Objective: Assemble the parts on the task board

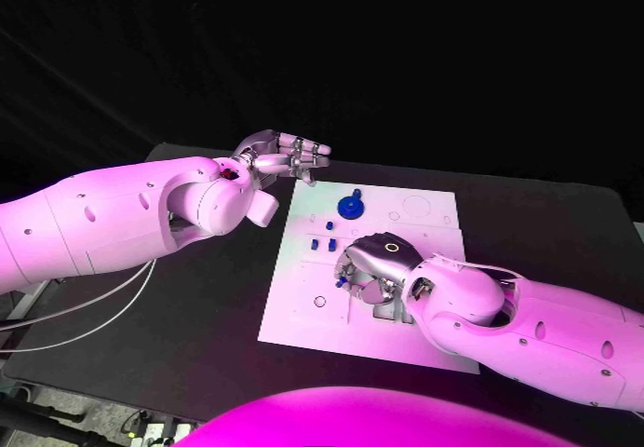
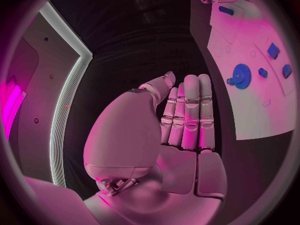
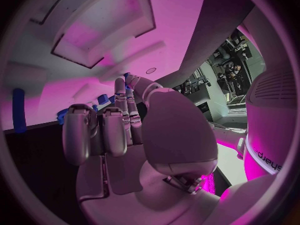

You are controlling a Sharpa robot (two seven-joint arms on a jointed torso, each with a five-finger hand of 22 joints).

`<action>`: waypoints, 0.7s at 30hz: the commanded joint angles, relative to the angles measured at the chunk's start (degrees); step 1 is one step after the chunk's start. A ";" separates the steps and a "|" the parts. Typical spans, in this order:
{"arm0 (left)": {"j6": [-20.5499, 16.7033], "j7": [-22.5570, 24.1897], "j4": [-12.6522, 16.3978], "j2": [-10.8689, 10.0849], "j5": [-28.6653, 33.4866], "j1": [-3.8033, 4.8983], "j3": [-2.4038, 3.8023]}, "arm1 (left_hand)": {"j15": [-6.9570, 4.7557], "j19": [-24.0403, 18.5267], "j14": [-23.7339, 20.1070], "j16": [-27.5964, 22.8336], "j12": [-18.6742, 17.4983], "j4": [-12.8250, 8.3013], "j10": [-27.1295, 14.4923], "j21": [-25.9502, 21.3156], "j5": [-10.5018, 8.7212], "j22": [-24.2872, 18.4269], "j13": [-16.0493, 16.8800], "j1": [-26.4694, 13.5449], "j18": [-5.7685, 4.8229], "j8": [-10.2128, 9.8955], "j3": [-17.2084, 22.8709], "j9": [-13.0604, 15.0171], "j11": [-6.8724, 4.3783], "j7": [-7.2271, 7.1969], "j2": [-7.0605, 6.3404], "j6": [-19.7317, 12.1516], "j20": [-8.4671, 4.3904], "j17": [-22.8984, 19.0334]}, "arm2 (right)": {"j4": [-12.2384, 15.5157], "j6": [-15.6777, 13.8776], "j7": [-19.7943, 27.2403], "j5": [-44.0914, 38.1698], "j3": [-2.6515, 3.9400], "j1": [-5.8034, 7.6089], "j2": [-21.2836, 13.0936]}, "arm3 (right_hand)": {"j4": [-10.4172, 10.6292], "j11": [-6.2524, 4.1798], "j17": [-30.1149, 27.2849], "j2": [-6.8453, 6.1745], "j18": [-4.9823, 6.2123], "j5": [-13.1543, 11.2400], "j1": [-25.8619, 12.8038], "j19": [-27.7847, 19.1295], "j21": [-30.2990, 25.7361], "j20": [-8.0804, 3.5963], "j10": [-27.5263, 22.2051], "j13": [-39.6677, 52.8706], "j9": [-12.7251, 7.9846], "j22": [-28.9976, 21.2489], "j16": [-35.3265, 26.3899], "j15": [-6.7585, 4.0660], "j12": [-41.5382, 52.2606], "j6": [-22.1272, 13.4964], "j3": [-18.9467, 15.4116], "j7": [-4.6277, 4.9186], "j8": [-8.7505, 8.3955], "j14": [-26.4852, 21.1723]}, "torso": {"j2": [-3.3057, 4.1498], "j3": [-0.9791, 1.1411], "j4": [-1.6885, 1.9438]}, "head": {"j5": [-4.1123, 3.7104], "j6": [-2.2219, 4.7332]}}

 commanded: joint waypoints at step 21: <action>1.26 -0.18 0.24 0.04 0.02 0.08 0.03 | 0.13 0.31 -0.13 -0.39 0.20 -0.06 -0.36 -0.15 0.04 -0.05 0.10 -0.09 0.27 -0.26 -0.25 -0.04 -0.01 0.03 0.54 -0.34 0.18 -0.09 | -1.36 1.88 -0.62 -0.04 -0.16 -0.41 1.43 | 0.35 0.45 1.28 -0.60 -0.85 -0.36 -2.31 1.07 -1.01 0.14 -1.04 -0.59 -0.25 10.59 -0.03 0.13 -1.56 -1.30 0.03 0.64 -1.14 3.49 | 0.01 -0.02 0.00 | -0.05 -0.20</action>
